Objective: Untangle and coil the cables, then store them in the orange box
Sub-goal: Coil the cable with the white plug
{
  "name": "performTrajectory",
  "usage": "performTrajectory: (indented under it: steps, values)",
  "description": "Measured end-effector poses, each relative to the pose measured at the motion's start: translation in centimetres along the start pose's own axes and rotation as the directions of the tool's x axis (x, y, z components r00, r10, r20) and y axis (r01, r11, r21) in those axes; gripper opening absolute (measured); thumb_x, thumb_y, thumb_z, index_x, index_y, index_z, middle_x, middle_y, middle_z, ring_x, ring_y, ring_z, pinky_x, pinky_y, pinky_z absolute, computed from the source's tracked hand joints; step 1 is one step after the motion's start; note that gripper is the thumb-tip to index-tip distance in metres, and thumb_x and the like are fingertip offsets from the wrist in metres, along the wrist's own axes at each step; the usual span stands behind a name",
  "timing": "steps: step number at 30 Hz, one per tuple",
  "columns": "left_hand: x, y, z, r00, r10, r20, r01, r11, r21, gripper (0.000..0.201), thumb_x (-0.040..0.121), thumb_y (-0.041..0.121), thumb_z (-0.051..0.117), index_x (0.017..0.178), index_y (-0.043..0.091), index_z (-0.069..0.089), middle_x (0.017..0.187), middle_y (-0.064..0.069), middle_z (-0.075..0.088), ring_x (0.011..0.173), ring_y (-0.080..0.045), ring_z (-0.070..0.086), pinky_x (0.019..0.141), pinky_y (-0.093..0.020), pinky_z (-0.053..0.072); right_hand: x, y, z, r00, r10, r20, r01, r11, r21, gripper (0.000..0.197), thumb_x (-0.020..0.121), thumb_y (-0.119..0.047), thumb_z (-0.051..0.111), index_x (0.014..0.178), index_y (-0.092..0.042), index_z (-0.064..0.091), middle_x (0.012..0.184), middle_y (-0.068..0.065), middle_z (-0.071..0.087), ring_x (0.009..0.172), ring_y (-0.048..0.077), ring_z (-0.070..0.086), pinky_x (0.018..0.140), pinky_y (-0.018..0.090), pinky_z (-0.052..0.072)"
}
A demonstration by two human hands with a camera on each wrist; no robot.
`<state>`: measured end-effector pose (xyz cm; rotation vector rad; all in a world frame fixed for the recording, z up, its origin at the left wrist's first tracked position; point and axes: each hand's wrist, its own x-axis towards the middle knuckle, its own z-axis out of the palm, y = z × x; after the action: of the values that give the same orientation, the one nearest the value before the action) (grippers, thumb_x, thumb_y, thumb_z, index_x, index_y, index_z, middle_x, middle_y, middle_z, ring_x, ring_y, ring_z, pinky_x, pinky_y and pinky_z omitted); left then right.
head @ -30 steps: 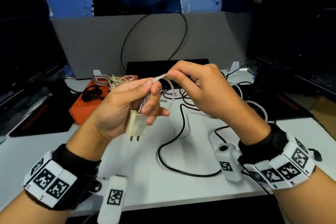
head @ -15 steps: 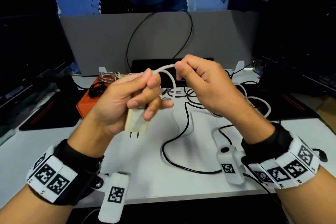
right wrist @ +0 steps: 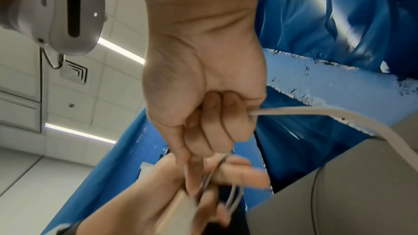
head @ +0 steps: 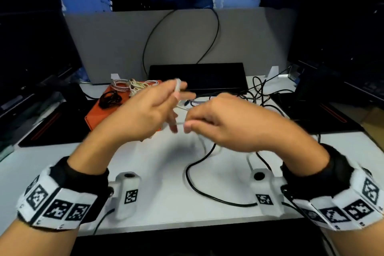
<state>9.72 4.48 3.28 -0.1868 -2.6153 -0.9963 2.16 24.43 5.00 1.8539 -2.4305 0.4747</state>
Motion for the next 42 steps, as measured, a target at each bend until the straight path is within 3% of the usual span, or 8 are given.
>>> performTrajectory:
  steps: [4,8,12,23,31,36,39,42]
  values:
    - [-0.5,1.1,0.0,0.995,0.052,0.086,-0.020,0.943,-0.333,0.031,0.105,0.025,0.040,0.095,0.020,0.069,0.058,-0.030,0.050,0.057,-0.019,0.056,0.070,-0.023,0.046,-0.1,0.7,-1.1,0.949,0.117,-0.293,-0.044,0.968,0.245,0.025,0.101,-0.042,0.058,0.086,-0.023,0.064,0.063,-0.014,0.062,0.058,0.009,0.053,0.057,0.034,0.045]
    - [-0.5,1.8,0.2,0.986,0.136,0.094,-0.086,0.910,-0.405,0.046,0.112,0.017,0.028,0.104,-0.008,0.065,0.056,0.002,0.067,0.050,-0.040,0.046,0.068,-0.029,0.049,0.7,1.1,-0.5,0.895,0.175,-0.411,-0.027,0.939,0.342,0.016,0.101,-0.041,0.062,0.103,-0.025,0.063,0.055,-0.014,0.056,0.054,0.009,0.052,0.061,0.035,0.049]
    - [-0.3,1.6,0.8,0.990,0.133,0.038,-0.086,0.808,-0.583,0.032,0.107,0.018,0.038,0.094,0.009,0.066,0.058,0.001,0.066,0.048,-0.031,0.058,0.075,-0.047,0.055,1.1,1.3,0.4,0.876,0.172,-0.450,-0.002,0.935,0.353,0.017,0.106,-0.037,0.052,0.095,-0.032,0.064,0.076,-0.003,0.070,0.071,0.010,0.064,0.071,0.038,0.051]
    - [-0.2,0.9,1.9,0.963,0.094,0.252,0.200,0.377,-0.904,0.049,0.106,0.032,0.031,0.074,0.015,0.065,0.036,0.009,0.047,0.044,-0.015,0.062,0.078,-0.031,0.058,1.4,1.0,1.4,0.857,0.152,-0.492,-0.057,0.978,0.203,0.032,0.103,-0.052,0.036,0.092,-0.027,0.053,0.064,-0.007,0.058,0.065,0.021,0.059,0.065,0.042,0.050]
    - [-0.1,2.5,1.5,0.989,0.123,0.080,0.065,0.125,-0.990,0.054,0.108,0.026,0.031,0.142,-0.013,0.044,0.044,0.007,0.050,0.050,-0.007,0.060,0.088,-0.025,0.056,1.8,2.5,1.3,0.841,0.178,-0.510,-0.025,0.956,0.292,0.032,0.111,-0.037,0.035,0.111,-0.016,0.060,0.067,-0.002,0.055,0.061,0.017,0.051,0.061,0.044,0.045]
    - [0.3,1.7,-0.8,0.968,-0.068,-0.242,-0.236,0.091,-0.967,0.051,0.113,0.024,0.029,0.136,-0.019,0.044,0.073,-0.001,0.057,0.079,-0.011,0.072,0.095,-0.027,0.055,2.2,3.2,2.8,0.954,0.176,-0.243,-0.127,0.971,0.205,0.040,0.111,-0.038,0.034,0.151,-0.046,0.036,0.070,0.002,0.059,0.064,0.023,0.059,0.067,0.045,0.051]
    - [0.8,0.6,-1.4,0.909,-0.208,-0.361,-0.305,0.256,-0.917,0.035,0.112,0.022,0.036,0.111,-0.005,0.059,0.095,-0.006,0.072,0.091,-0.015,0.074,0.091,-0.030,0.056,2.4,3.1,3.7,0.983,0.170,-0.071,-0.163,0.982,0.096,0.035,0.112,-0.040,0.032,0.143,-0.038,0.046,0.089,0.004,0.067,0.080,0.026,0.064,0.077,0.045,0.055]
    - [1.1,-0.1,-0.4,0.887,-0.144,-0.438,-0.142,0.819,-0.555,0.038,0.112,0.023,0.037,0.139,-0.001,0.046,0.114,-0.001,0.076,0.098,-0.017,0.075,0.091,-0.035,0.056,2.3,2.2,4.1,0.997,0.070,-0.020,-0.070,0.997,-0.006,0.026,0.110,-0.042,0.039,0.115,-0.026,0.059,0.078,-0.011,0.057,0.077,0.017,0.058,0.070,0.035,0.048]
